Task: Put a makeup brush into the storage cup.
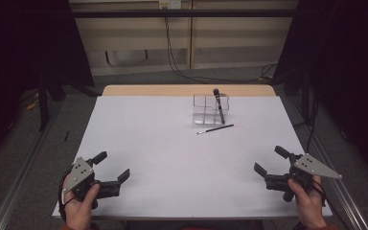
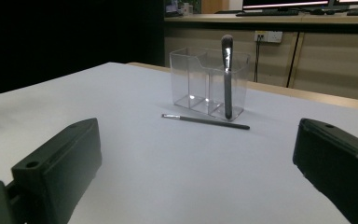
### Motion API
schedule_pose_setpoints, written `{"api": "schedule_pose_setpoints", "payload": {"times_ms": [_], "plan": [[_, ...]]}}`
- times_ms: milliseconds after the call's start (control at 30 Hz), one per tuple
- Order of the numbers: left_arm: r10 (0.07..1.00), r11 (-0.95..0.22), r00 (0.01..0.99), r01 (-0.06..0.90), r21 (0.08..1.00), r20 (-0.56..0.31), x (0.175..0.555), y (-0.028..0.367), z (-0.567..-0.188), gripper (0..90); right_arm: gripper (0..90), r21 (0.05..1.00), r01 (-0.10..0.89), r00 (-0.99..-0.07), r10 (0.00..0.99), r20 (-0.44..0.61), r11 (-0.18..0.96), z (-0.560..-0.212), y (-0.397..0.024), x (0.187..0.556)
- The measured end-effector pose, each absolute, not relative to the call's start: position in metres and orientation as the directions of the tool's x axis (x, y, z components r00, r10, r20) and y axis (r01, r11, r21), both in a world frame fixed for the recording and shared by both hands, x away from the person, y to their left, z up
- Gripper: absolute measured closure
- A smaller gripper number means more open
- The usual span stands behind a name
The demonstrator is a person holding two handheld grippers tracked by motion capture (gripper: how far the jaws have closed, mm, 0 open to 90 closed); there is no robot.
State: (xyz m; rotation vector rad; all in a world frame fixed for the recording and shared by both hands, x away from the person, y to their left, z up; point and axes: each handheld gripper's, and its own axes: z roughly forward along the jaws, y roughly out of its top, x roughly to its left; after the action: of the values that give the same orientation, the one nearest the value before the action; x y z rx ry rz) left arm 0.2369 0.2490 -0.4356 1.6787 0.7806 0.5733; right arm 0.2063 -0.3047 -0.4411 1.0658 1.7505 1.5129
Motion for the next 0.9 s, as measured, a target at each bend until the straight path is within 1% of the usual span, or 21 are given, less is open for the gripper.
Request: {"api": "schedule_pose_setpoints", "payload": {"times_ms": [167, 300, 467, 667, 767, 900], "plan": [[0.751, -0.134, 0.66, 0.201, 0.97, -0.033, 0.239, 0.248, -0.436, 1.9, 0.0, 0.98, 0.196, -0.532, 0.844, 0.074, 0.038, -0.434, -0.298, 0.217], [0.748, -0.13, 0.663, 0.201, 0.971, -0.037, 0.241, 0.248, -0.436, 1.9, 0.0, 0.979, 0.193, -0.575, 0.817, 0.053, 0.072, -0.428, -0.289, 0.23], [0.74, -0.133, 0.671, 0.196, 0.972, -0.034, 0.242, 0.247, -0.436, 1.9, 0.0, 0.977, 0.202, -0.576, 0.815, 0.058, 0.074, -0.424, -0.277, 0.246], [0.738, -0.138, 0.674, 0.196, 0.971, -0.031, 0.242, 0.246, -0.436, 1.9, 0.8, 0.974, 0.201, -0.596, 0.802, 0.039, 0.101, -0.422, -0.267, 0.266], [0.74, -0.135, 0.671, 0.197, 0.971, -0.033, 0.242, 0.247, -0.436, 1.9, 0.8, 0.972, 0.196, -0.601, 0.799, 0.015, 0.129, -0.422, -0.262, 0.278], [0.743, -0.137, 0.668, 0.196, 0.971, -0.03, 0.243, 0.248, -0.436, 1.9, 0.4, 0.977, 0.172, -0.599, 0.801, 0.001, 0.127, -0.417, -0.257, 0.293]]}}
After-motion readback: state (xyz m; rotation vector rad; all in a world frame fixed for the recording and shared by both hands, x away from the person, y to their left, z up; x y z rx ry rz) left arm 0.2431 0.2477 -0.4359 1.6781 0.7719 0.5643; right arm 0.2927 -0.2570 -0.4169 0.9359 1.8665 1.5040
